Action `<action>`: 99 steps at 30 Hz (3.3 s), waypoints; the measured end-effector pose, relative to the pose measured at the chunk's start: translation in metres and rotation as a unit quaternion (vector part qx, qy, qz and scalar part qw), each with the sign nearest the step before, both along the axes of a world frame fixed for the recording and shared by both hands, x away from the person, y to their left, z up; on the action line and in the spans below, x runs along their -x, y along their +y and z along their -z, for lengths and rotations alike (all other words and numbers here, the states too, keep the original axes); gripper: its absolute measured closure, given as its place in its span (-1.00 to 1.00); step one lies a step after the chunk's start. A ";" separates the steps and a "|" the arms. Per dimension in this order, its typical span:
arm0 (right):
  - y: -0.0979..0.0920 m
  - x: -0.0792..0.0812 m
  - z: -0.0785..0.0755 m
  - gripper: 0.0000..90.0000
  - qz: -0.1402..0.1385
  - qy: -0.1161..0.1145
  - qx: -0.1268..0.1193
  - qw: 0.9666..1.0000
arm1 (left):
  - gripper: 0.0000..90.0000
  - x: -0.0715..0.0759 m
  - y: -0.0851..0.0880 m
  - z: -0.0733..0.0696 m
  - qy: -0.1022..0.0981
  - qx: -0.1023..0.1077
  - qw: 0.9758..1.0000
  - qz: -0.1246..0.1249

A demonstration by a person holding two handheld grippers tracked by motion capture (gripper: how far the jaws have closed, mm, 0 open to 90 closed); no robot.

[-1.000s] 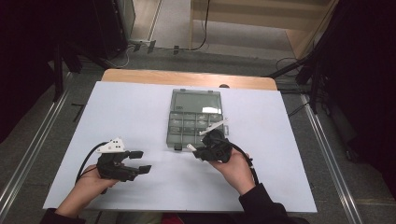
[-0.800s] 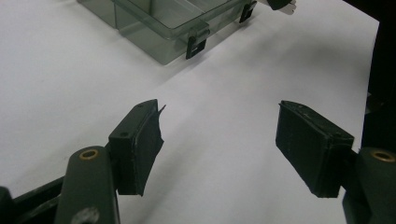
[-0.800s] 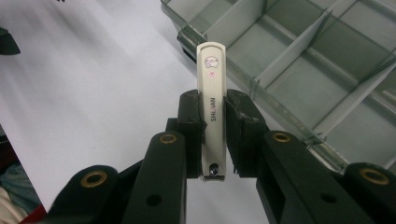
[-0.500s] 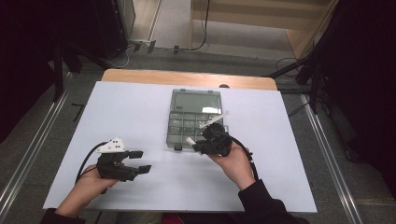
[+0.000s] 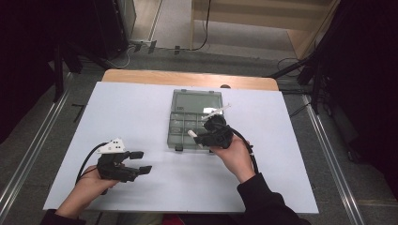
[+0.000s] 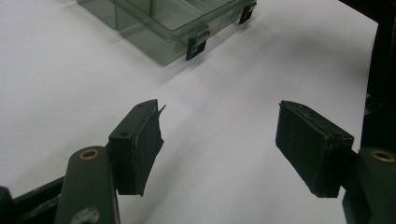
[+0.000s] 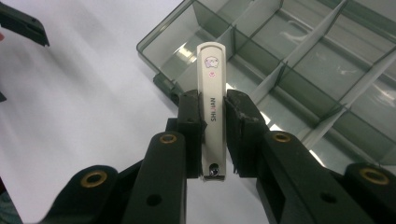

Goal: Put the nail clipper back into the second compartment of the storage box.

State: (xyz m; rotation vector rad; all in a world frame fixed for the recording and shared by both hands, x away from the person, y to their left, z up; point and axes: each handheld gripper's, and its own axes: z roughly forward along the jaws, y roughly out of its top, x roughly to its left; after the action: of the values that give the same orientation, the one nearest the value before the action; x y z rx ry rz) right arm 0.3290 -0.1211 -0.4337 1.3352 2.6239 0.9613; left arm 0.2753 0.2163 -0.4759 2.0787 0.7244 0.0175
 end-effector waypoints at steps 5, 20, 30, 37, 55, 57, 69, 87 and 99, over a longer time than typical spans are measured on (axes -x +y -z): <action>0.003 -0.009 -0.003 0.74 0.002 -0.001 -0.002 1.000 | -0.32 0.000 0.000 0.000 0.001 0.000 1.000 0.000; 0.009 -0.034 -0.001 0.74 0.018 -0.003 -0.007 1.000 | -0.32 0.000 0.001 -0.001 0.000 0.001 1.000 -0.002; 0.015 -0.051 0.001 0.74 0.022 0.005 0.001 1.000 | -0.32 0.000 0.001 0.000 0.000 0.003 1.000 -0.003; 0.016 -0.062 0.001 0.74 0.032 0.013 0.001 0.999 | -0.32 0.000 0.000 0.000 0.001 0.002 1.000 -0.001; 0.025 -0.080 0.007 0.74 0.053 0.022 0.004 0.998 | -0.32 0.000 -0.001 0.000 0.001 0.001 1.000 0.004; 0.027 -0.081 0.008 0.74 0.060 0.013 0.017 0.998 | -0.32 0.000 -0.001 0.000 0.001 0.003 1.000 0.003; 0.028 -0.087 0.017 0.74 0.078 0.021 0.014 0.997 | -0.32 0.000 -0.001 0.000 0.001 0.003 1.000 0.003; 0.026 -0.087 0.024 0.63 0.086 0.020 0.012 0.996 | -0.32 0.000 0.000 -0.001 0.000 0.004 1.000 0.004; 0.012 -0.077 0.017 0.20 0.053 0.005 -0.028 0.998 | -0.32 -0.002 -0.001 -0.001 0.005 0.005 1.000 -0.006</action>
State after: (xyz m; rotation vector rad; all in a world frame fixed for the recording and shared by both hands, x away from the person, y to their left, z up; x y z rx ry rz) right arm 0.4056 -0.1090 -0.4504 1.4781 2.5228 1.0233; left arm 0.2769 0.2153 -0.4753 2.0655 0.7419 0.0100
